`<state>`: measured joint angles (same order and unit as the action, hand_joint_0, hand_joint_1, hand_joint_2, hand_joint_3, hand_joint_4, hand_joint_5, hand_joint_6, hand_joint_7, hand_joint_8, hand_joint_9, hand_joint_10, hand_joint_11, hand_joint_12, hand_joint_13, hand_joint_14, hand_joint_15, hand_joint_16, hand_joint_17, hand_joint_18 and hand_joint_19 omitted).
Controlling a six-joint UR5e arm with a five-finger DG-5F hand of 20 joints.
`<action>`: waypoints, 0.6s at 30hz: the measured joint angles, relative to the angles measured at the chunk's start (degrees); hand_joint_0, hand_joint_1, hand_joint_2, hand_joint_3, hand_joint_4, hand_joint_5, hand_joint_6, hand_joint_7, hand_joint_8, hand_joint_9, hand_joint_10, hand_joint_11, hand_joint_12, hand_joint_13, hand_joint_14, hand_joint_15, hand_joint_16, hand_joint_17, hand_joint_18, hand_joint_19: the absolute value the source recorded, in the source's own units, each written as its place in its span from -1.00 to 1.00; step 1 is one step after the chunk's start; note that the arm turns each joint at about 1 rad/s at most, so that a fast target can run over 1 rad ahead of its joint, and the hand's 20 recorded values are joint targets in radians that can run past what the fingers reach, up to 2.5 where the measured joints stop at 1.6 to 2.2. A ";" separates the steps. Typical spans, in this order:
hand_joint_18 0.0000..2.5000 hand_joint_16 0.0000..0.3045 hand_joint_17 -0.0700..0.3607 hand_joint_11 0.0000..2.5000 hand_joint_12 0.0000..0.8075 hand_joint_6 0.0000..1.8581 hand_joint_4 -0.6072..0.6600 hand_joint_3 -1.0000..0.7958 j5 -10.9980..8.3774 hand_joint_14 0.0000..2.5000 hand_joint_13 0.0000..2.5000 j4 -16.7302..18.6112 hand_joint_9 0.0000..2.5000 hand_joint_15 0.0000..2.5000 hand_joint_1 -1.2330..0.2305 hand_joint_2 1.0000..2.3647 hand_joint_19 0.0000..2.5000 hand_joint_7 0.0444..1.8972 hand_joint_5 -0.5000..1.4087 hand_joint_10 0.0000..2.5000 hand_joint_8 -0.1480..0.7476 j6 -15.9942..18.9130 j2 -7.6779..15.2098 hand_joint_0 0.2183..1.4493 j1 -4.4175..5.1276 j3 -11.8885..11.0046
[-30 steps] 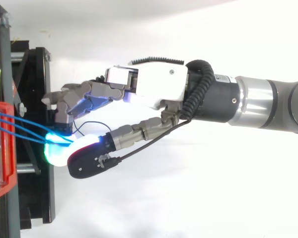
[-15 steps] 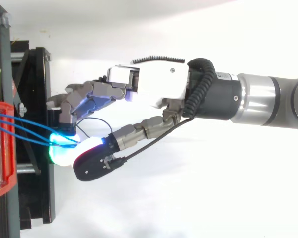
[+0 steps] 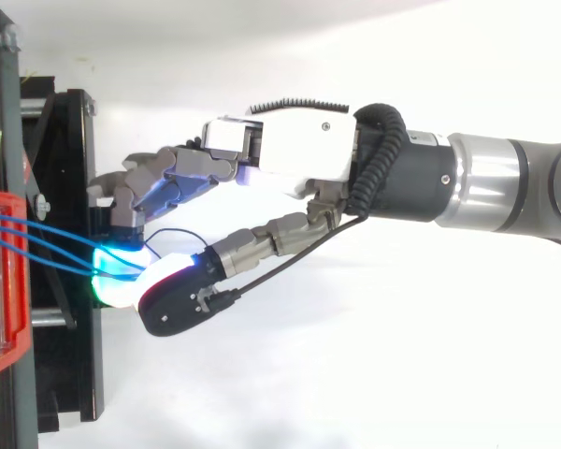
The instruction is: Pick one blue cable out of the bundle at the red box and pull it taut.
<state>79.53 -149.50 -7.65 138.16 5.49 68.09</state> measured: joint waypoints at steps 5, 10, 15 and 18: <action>-1.00 -0.59 -0.03 -0.67 -0.09 -0.06 0.21 -0.17 0.06 -1.00 -0.78 0.00 -0.48 -0.90 -0.17 -0.98 -1.00 -0.20 -0.69 -0.99 0.01 0.01 -0.21 -0.41 -0.21 -0.04; -1.00 -0.59 -0.03 -0.67 -0.09 -0.04 0.18 -0.11 0.33 -1.00 -0.78 -0.21 -0.48 -0.90 -0.18 -0.98 -1.00 -0.19 -0.69 -0.99 0.02 0.01 -0.42 -0.41 -0.44 -0.06; -0.98 -0.60 -0.03 -0.66 -0.09 -0.03 0.18 -0.08 0.78 -1.00 -0.77 -0.60 -0.47 -0.90 -0.20 -0.98 -1.00 -0.21 -0.69 -0.99 0.02 0.00 -0.44 -0.40 -0.55 -0.06; -0.98 -0.60 -0.03 -0.66 -0.10 -0.03 0.17 -0.08 0.86 -1.00 -0.77 -0.96 -0.47 -0.89 -0.20 -0.98 -1.00 -0.21 -0.69 -0.99 0.03 0.00 -0.53 -0.39 -0.56 -0.06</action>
<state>80.39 -150.46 -7.65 137.63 4.93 68.03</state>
